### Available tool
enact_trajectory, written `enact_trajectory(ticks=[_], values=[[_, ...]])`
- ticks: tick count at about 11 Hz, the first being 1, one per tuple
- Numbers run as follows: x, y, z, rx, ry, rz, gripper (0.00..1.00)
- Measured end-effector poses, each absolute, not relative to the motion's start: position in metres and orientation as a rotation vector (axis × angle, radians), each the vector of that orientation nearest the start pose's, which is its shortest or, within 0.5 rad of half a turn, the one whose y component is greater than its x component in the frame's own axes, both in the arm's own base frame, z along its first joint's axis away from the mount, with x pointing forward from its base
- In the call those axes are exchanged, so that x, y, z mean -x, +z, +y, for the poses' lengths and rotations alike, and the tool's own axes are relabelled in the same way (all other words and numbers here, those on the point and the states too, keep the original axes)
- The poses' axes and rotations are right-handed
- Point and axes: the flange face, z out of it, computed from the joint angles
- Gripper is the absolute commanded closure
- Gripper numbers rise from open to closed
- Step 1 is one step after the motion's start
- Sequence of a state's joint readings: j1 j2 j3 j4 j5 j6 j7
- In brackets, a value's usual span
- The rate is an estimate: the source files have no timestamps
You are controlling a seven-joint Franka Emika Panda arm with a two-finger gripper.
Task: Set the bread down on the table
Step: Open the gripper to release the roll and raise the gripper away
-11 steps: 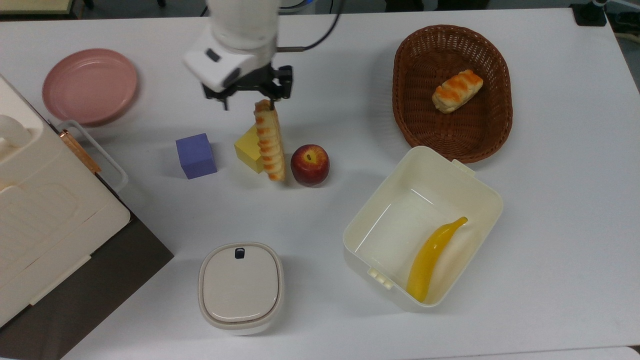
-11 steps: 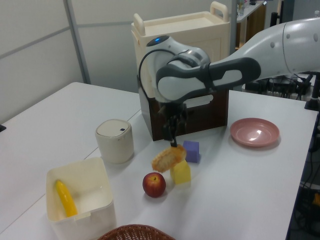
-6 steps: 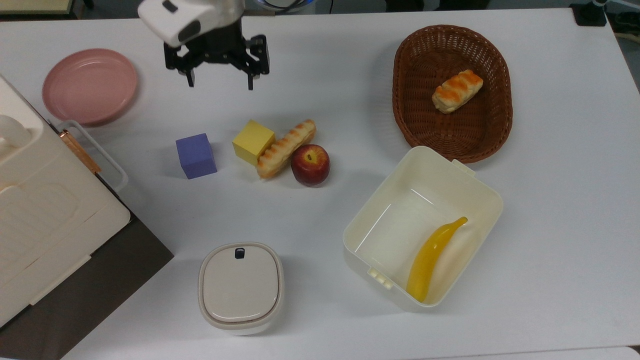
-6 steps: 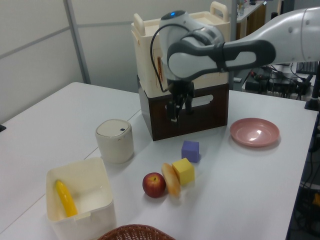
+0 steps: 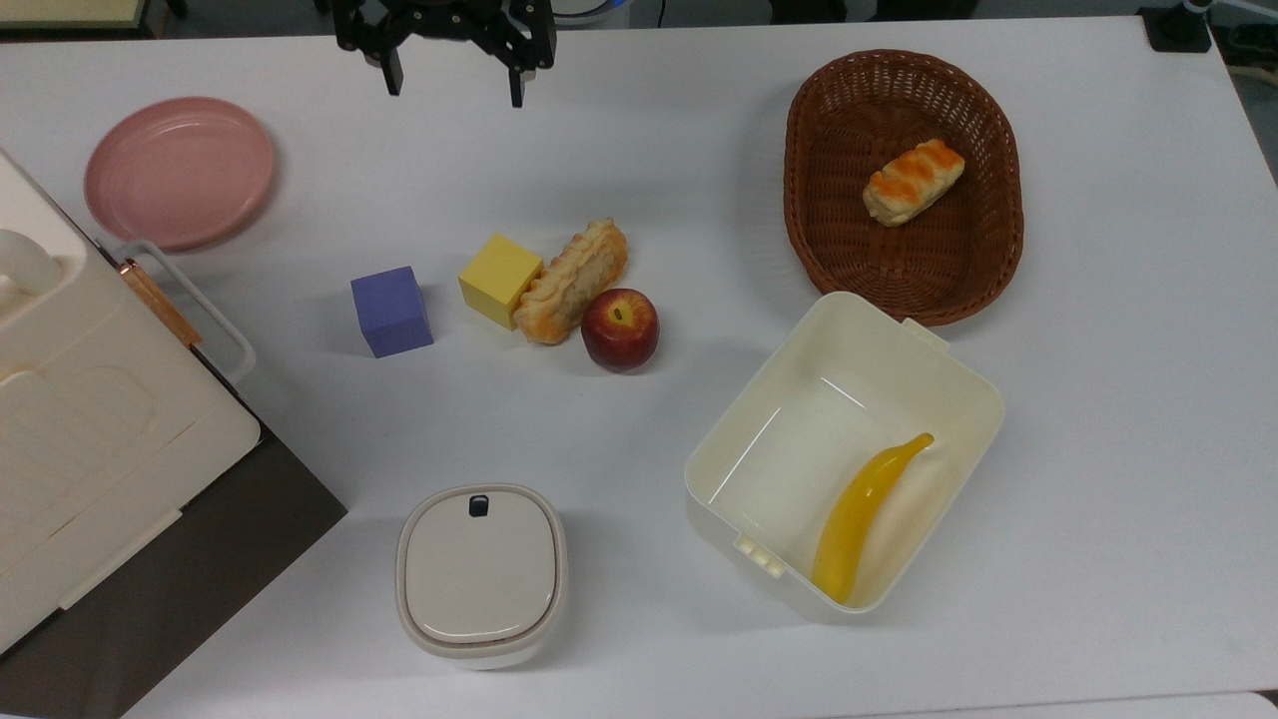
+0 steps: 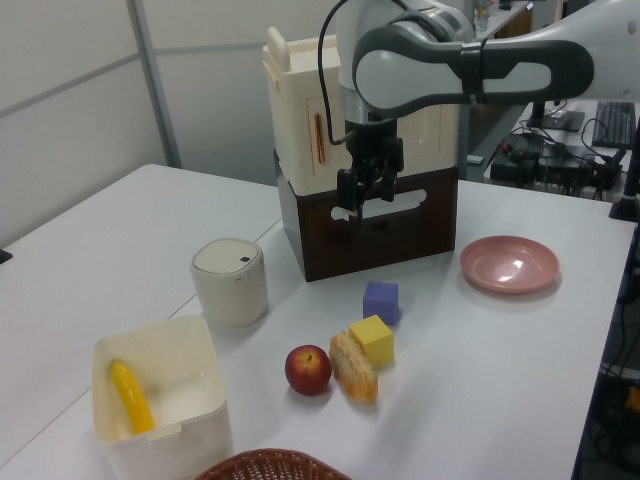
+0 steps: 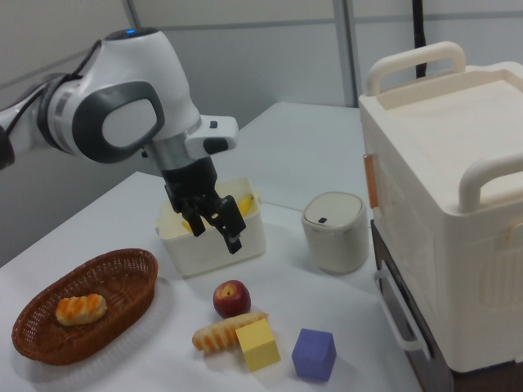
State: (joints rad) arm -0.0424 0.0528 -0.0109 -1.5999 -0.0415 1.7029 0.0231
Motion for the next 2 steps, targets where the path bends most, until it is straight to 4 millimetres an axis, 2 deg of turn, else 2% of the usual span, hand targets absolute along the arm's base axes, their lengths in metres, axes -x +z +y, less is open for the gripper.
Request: enact_trajectory(ticks=[2], values=[[-0.5770, 0.6037, -0.0314, 3.163, -0.051, 0.168, 0.00]])
